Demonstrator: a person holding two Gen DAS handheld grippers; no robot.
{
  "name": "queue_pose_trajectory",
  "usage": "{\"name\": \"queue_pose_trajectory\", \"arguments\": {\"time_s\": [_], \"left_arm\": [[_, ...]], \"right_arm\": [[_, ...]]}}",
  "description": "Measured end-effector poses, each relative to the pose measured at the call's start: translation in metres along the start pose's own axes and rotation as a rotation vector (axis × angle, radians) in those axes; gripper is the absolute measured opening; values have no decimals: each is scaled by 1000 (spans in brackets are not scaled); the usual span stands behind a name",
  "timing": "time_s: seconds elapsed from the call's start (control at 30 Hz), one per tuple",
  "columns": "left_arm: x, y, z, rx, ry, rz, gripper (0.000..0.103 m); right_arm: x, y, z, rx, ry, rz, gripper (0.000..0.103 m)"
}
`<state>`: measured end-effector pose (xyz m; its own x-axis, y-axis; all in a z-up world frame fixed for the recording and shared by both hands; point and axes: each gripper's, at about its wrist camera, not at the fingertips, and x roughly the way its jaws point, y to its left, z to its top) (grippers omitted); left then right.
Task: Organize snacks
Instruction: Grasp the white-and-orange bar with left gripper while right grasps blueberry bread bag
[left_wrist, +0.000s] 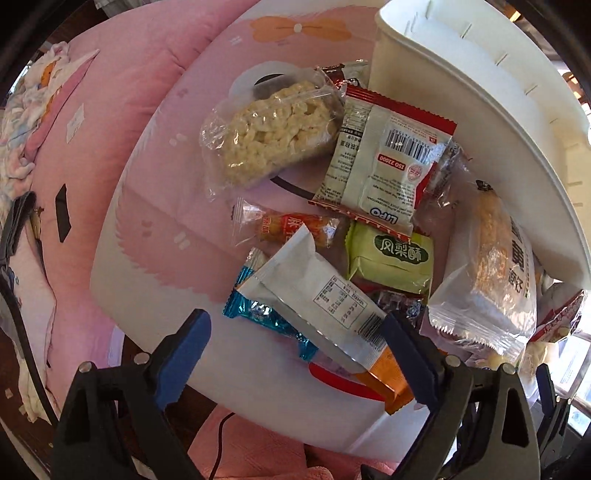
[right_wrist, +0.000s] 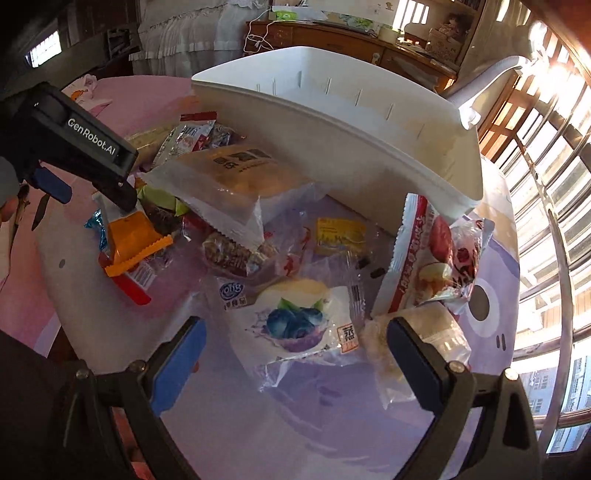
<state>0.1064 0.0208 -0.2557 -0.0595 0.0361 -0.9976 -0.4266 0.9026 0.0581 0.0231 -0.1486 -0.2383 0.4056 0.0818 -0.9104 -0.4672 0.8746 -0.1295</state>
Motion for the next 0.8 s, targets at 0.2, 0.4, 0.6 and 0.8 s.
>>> {"name": "queue_pose_trajectory", "arguments": {"time_s": [0.2,0.4,0.6,0.8], "left_arm": [[5,-7,10,-37,36,4,87],[19,-1,13,-133,105,-45,75],[18,3,12,-150,103,-77,59],[17,15,11,-196,94,-86,39]], "right_arm": [[19,-1,6,-37,28,39,99],[32,2,8,-51,52,74,98],[40,5,13,-55,67,103,94],[44,1,17,-32,74,159,80]]}}
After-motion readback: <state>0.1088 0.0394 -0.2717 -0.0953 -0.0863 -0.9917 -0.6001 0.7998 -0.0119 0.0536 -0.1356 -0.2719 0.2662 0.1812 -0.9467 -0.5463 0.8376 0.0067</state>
